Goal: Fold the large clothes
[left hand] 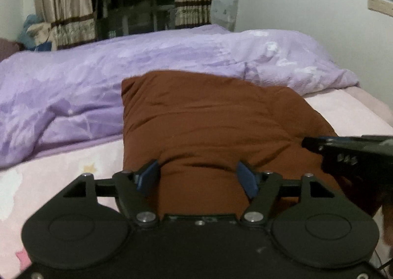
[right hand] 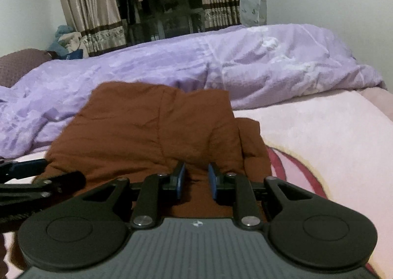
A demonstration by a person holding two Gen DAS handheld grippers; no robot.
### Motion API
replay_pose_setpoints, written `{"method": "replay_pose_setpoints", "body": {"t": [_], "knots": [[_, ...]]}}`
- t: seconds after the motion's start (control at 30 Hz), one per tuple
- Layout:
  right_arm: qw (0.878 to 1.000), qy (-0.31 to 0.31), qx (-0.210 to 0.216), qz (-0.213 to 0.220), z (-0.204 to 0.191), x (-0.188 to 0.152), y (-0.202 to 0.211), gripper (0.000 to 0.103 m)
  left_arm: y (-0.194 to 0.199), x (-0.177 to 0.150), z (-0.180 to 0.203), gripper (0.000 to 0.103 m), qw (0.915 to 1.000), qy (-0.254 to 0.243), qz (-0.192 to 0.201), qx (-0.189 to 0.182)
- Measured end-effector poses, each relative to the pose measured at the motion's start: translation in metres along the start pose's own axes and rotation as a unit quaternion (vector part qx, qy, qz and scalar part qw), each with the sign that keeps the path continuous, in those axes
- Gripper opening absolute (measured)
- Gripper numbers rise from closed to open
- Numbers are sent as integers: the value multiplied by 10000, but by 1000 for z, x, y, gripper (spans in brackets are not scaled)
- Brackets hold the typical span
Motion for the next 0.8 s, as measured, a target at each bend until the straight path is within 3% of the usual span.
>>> {"method": "replay_pose_setpoints", "body": {"t": [0.2,0.37,0.6,0.8], "knots": [[9979,67,449,455,-19,8,68,35,57,1,-20,71,9986,403,347,-36],[9965,288,525,575,-23,-4,101,37,98,-23,-20,71,9964,647,481,-268],[9988,169,393,237,-11,-34,85,37,79,-60,-9,70,9967,728,-55,-364],[9993,-43,376,44,-2,-54,69,36,68,-73,-6,74,9970,651,-141,-396]]}}
Point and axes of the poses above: each gripper's, at about its wrist camera, not at the fingertips, and y roughly against the way its jaws point, z to its right, x to its top, the point moved 9 cm from there along -y, roughly the way its jaws point, and after that the axes turned 13 degrees about x, right-handed, at the moved point
